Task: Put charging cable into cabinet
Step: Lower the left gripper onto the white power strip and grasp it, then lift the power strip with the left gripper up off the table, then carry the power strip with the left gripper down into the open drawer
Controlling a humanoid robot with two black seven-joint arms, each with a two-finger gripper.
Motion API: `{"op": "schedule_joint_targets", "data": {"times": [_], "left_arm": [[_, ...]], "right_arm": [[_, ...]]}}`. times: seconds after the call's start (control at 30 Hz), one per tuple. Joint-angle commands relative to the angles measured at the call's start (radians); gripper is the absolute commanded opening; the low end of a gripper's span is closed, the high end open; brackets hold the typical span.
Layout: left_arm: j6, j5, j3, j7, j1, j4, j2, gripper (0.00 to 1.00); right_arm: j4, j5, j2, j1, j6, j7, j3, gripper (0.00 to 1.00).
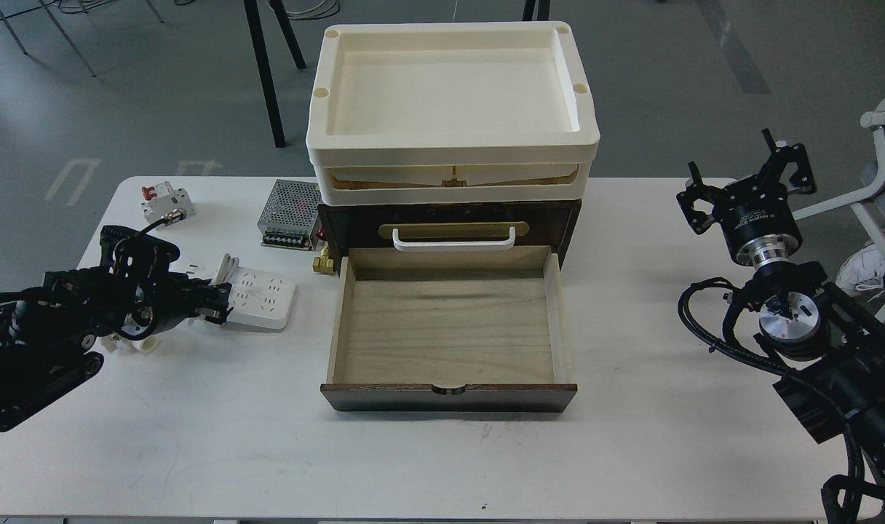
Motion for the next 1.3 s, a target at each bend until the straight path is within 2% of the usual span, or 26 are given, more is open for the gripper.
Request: {"op": "schedule_joint_targets", "data": {"times": [0.0, 0.17, 0.33, 0.47, 0.63, 0.77, 0.87, 0.93, 1.1, 1.27], "left_arm": [[-0.007, -0.041, -0.013, -0.018, -0.004, -0.011, 0.020, 0.07], [-0.020, -0.130, -0.032, -0.043, -0.055, -0.074, 0.115, 0.07], [-0.045, -0.195, -0.061, -0.078, -0.121, -0.189, 0.273, 0.07], [-0.100, -0.207, -0.113, -0.138, -0.188, -0.212, 0.375, 0.07], [-0.183, -0.209, -0.217, -0.156, -0.308, -0.227, 0.430, 0.07], [-0.281, -0.209, -0.298, -0.141, -0.421, -0.322, 0.424, 0.06], [-0.281, -0.207, -0.309, -0.135, -0.509, -0.423, 0.392, 0.06], [-0.281, -0.207, -0.305, -0.115, -0.549, -0.504, 0.355, 0.06], [-0.281, -0.207, -0.309, -0.046, -0.600, -0.656, 0.229, 0.06], [-0.281, -0.210, -0.297, -0.023, -0.574, -0.772, 0.062, 0.06]], "right_arm": [[-0.001, 0.000, 0.000, 0.000, 0.000, 0.000, 0.000, 1.00], [-0.001, 0.000, 0.000, 0.000, 0.000, 0.000, 0.000, 1.00], [-0.001, 0.000, 0.001, 0.000, 0.000, 0.000, 0.000, 1.00], [-0.001, -0.002, 0.001, 0.000, -0.001, 0.000, 0.000, 1.00], [-0.001, -0.002, 0.001, 0.000, -0.001, 0.000, 0.000, 1.00], [-0.001, -0.003, 0.001, 0.000, -0.001, 0.000, -0.001, 1.00], [-0.001, -0.003, 0.001, 0.000, -0.001, 0.000, 0.000, 1.00], [-0.001, -0.003, 0.001, 0.000, -0.003, 0.000, 0.000, 1.00], [-0.001, -0.003, 0.001, 0.000, -0.003, 0.000, 0.000, 1.00], [-0.001, -0.003, 0.001, 0.000, -0.003, 0.000, 0.000, 1.00]]}}
